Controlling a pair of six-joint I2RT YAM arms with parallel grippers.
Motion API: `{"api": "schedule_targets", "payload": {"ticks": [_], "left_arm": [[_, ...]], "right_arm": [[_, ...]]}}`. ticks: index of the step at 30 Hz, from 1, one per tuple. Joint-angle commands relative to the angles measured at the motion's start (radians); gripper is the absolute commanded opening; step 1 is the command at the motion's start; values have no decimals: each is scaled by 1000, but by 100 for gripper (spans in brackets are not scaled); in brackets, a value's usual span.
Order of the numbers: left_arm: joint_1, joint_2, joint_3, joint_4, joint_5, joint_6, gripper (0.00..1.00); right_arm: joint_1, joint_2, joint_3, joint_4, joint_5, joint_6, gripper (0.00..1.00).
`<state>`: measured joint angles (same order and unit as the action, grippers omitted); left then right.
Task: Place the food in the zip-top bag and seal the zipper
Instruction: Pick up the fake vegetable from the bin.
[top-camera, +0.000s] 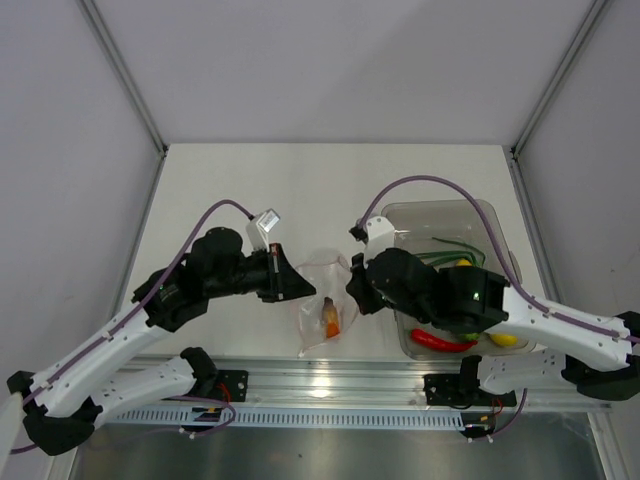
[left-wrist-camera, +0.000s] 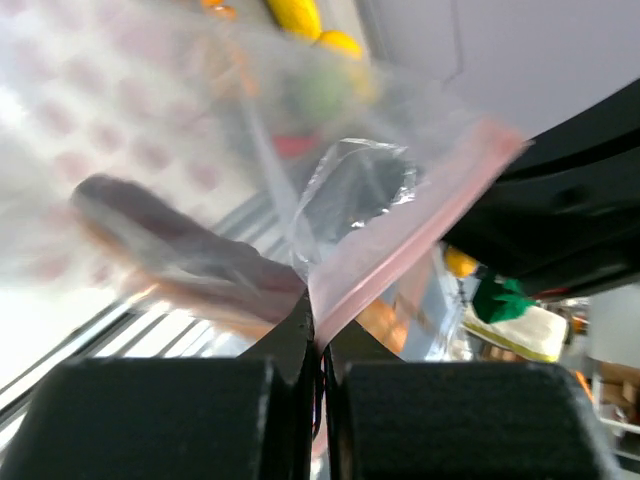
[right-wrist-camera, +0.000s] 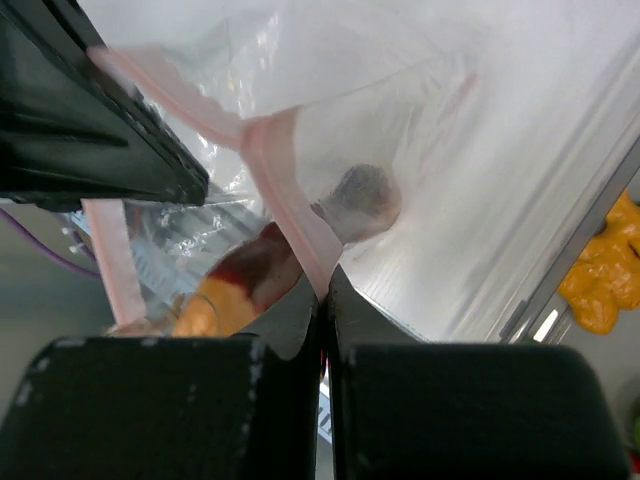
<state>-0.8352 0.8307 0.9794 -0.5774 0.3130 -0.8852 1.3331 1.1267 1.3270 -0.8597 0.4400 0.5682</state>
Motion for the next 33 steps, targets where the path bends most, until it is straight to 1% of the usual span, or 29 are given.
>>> {"api": "schedule_targets", "payload": {"ticks": [1, 3, 5, 6, 7, 8, 11, 14, 19, 22, 24, 25, 26, 27, 28, 30, 31, 33], "left_arm": [[5, -13, 61, -145, -67, 104, 1], [5, -33, 67, -183, -80, 117, 1], [5, -80, 73, -184, -78, 114, 1], [5, -97, 71, -182, -80, 111, 0], [4, -119, 82, -187, -84, 106, 0], [5, -126, 87, -193, -86, 103, 1], [5, -139, 110, -199, -78, 101, 1], [4, -148, 123, -197, -71, 92, 1], [5, -156, 123, -142, -45, 92, 1], [5, -131, 107, -147, -45, 95, 1], [5, -128, 58, -108, -40, 89, 1], [4, -128, 38, -108, -41, 88, 1], [4, -127, 33, -98, -46, 86, 1], [5, -122, 18, -95, -49, 86, 1], [4, -119, 19, -96, -58, 89, 1], [5, -110, 18, -99, -69, 98, 1], [5, -99, 27, -101, -74, 101, 1], [5, -88, 36, -101, -84, 109, 1]], "right_arm": [[-72, 50, 156, -58, -66, -60, 0], [-94, 70, 202, -82, -112, -68, 0], [-118, 82, 225, -70, -150, -80, 0], [-138, 84, 216, -53, -174, -85, 0], [-185, 84, 180, -14, -251, -91, 0], [-208, 85, 160, 4, -288, -94, 0], [-244, 91, 94, 65, -365, -94, 0], [-244, 97, 66, 94, -392, -91, 0], [-245, 87, 35, 120, -403, -96, 0], [-249, 84, 8, 137, -403, -99, 14], [-252, 84, -8, 139, -397, -97, 34], [-253, 82, -9, 136, -393, -97, 34], [-255, 82, -9, 130, -383, -99, 42], [-255, 79, -5, 116, -379, -99, 45], [-255, 74, -2, 108, -365, -99, 52], [-255, 64, 8, 88, -345, -97, 61], [-256, 42, 17, 65, -328, -93, 67], [-256, 12, 24, 48, -308, -87, 71]]}}
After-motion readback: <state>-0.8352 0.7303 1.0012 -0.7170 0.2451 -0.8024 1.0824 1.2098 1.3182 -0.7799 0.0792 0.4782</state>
